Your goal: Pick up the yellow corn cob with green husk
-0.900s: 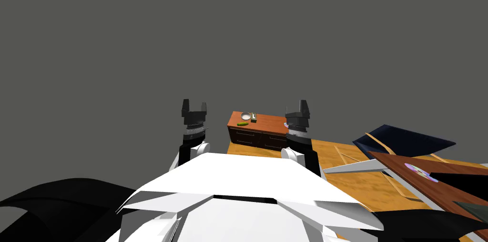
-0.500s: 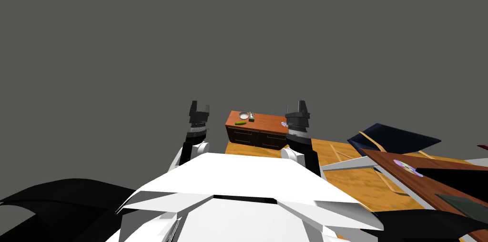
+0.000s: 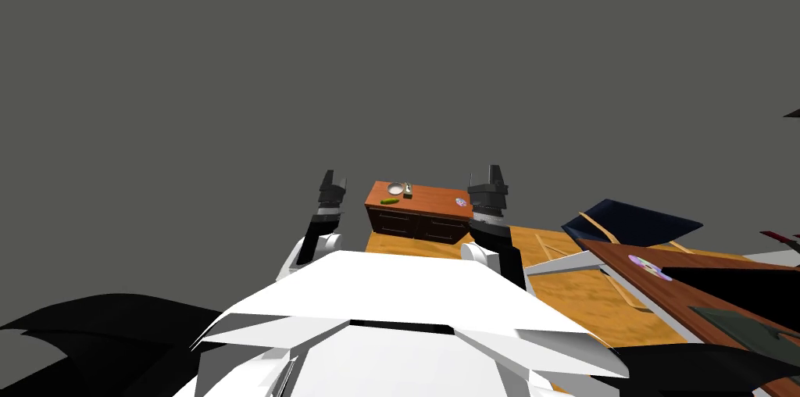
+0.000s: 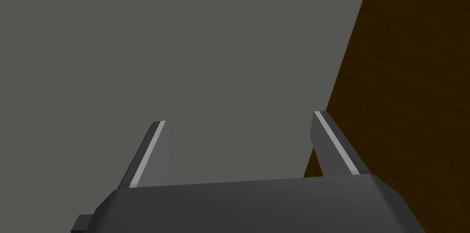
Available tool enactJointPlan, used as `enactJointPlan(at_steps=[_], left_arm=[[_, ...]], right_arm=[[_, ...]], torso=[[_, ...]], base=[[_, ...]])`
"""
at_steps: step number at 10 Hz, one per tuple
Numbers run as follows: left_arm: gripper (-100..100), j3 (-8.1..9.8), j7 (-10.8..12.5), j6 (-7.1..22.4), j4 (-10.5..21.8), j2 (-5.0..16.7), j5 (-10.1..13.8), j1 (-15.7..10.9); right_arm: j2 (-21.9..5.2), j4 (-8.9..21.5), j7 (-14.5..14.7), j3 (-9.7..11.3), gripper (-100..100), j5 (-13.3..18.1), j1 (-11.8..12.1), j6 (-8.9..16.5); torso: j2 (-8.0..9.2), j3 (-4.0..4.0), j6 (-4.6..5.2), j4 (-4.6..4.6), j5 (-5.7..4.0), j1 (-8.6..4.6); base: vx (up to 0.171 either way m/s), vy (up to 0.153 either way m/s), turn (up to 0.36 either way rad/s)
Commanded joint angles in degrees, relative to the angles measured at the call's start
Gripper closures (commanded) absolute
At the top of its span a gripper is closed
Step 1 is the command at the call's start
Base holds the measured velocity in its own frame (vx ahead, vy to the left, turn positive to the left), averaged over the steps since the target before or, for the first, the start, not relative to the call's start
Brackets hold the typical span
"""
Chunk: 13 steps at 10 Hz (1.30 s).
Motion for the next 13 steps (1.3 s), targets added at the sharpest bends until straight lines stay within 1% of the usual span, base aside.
enactJointPlan(at_steps=[1, 4, 5, 8, 9, 10, 11, 12, 13], left_arm=[[-100, -0.36, -0.65, 0.86, 1.9, -0.39, -0.58, -0.76], [-100, 0.62, -1.61, 5.88, 7.89, 0.32, -1.55, -3.41], [-100, 0.62, -1.61, 6.29, 8.29, 0.32, -1.55, -3.41], [-100, 1.62, -2.55, 11.63, 14.38, 0.72, -2.41, -6.71], [-100, 1.62, -2.55, 12.31, 15.61, 0.72, -2.41, -6.71], [-100, 1.94, -2.85, 13.64, 18.23, 0.79, -2.65, -7.96], [-100, 1.94, -2.85, 14.4, 18.23, 0.79, -2.65, -7.96], [-100, 2.25, -3.13, 16.19, 20.83, 0.85, -2.87, -9.28], [-100, 2.25, -3.13, 16.51, 20.92, 0.85, -2.87, -9.28]], right_arm=[[0.0, 0.0, 0.0, 0.0, 0, 0.0, 0.0, 0.0], [0.0, 0.0, 0.0, 0.0, 0, 0.0, 0.0, 0.0], [0.0, 0.0, 0.0, 0.0, 0, 0.0, 0.0, 0.0], [0.0, 0.0, 0.0, 0.0, 0, 0.0, 0.0, 0.0], [0.0, 0.0, 0.0, 0.0, 0, 0.0, 0.0, 0.0], [0.0, 0.0, 0.0, 0.0, 0, 0.0, 0.0, 0.0], [0.0, 0.0, 0.0, 0.0, 0, 0.0, 0.0, 0.0], [-0.01, 0.0, 0.0, -0.01, 0, 0.0, 0.0, 0.0], [-0.01, 0.0, 0.0, -0.01, 0, 0.0, 0.0, 0.0]], torso=[[0.0, 0.0, 0.0, 0.0, 0.0, 0.0], [-0.04, -0.03, 0.0, -0.01, 0.0, -0.01], [-0.04, -0.02, 0.0, -0.01, -0.02, -0.09], [-0.05, -0.03, 0.0, -0.01, 0.0, 0.03], [-0.1, -0.06, -0.01, -0.02, -0.01, -0.02], [-0.09, -0.05, -0.01, -0.02, 0.0, 0.06], [-0.06, -0.04, -0.01, -0.02, 0.01, 0.1], [-0.06, -0.03, -0.01, -0.01, 0.02, 0.17], [-0.09, -0.05, 0.0, -0.02, 0.03, 0.17]], base=[[-0.014, -0.077, -0.002], [-0.009, -0.095, -0.03], [-0.017, -0.075, -0.002], [-0.004, -0.086, -0.03], [0.005, -0.074, -0.002], [-0.002, -0.064, -0.021], [0.0, -0.044, -0.005], [0.009, -0.042, -0.023], [0.012, -0.039, -0.011]])
